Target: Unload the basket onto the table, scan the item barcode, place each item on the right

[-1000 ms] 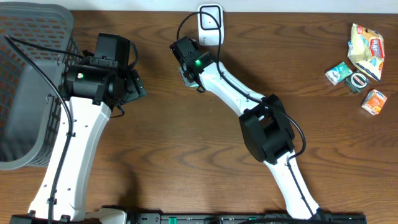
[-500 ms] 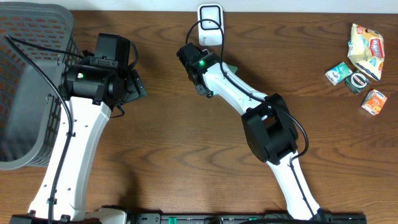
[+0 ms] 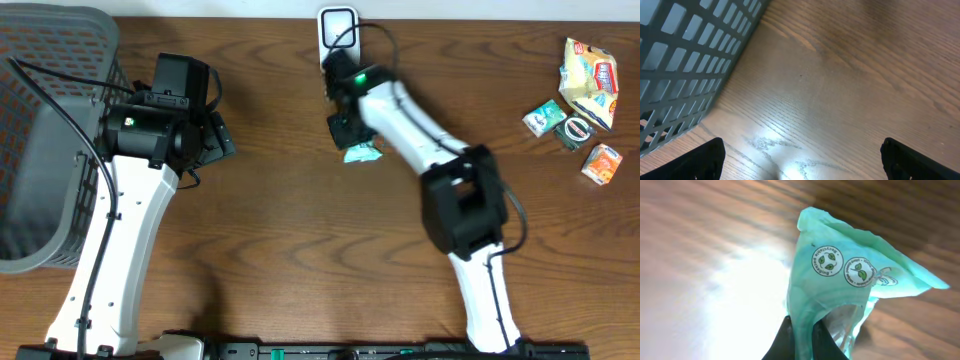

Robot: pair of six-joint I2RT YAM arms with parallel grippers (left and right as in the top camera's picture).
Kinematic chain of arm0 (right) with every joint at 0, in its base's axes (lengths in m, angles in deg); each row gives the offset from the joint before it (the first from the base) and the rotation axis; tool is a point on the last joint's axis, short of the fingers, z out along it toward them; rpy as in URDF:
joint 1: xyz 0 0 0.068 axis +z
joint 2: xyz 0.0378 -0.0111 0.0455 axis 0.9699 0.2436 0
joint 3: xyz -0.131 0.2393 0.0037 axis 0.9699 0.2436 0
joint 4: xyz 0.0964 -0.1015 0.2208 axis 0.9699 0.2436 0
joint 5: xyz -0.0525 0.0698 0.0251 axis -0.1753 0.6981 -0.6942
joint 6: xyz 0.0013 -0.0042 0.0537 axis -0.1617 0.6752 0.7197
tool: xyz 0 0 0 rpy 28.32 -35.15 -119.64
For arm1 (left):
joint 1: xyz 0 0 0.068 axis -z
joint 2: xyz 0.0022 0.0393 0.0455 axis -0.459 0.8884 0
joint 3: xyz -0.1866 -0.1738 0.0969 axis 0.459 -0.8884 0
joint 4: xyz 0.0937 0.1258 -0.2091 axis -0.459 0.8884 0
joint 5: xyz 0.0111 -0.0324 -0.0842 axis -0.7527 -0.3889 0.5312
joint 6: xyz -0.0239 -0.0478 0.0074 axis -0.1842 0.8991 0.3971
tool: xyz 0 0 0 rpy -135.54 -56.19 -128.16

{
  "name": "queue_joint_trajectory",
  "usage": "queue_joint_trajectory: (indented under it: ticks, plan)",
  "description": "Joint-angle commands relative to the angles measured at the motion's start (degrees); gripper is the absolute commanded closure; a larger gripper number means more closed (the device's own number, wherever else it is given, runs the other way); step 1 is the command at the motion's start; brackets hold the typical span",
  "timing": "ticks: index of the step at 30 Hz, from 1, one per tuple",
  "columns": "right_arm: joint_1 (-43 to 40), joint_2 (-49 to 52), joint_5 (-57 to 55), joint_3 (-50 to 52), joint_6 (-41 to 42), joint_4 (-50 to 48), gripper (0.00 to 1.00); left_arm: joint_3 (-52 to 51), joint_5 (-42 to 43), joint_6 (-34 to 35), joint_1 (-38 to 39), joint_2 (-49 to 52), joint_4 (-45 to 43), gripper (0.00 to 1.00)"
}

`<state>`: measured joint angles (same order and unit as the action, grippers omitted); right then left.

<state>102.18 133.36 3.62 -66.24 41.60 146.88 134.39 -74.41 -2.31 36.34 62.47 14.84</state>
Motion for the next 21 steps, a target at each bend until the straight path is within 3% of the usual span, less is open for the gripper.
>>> queue_joint_trajectory:
  ticks: [1,4,8,12,21]
  plan:
    - [-6.58,-5.27,33.68,-1.11,-5.88,1.09,0.99,-0.04,-0.76,0.55,-0.22,0.24,0.28,0.02]
    - [-11.56,-4.26,58.12,1.84,-17.46,4.24,0.99,-0.04,-0.76,0.55,-0.22,0.24,0.28,0.02]
    - [-14.58,-3.58,71.47,9.60,-23.12,4.28,0.99,-0.04,-0.76,0.55,-0.22,0.24,0.28,0.02]
    - [-17.14,-3.58,85.05,21.07,-25.68,-1.68,0.99,-0.04,-0.79,0.55,-0.22,0.24,0.28,0.02]
    - [-20.68,-3.56,84.59,26.77,-24.13,-5.88,0.99,-0.04,-0.76,0.55,-0.22,0.24,0.28,0.02]
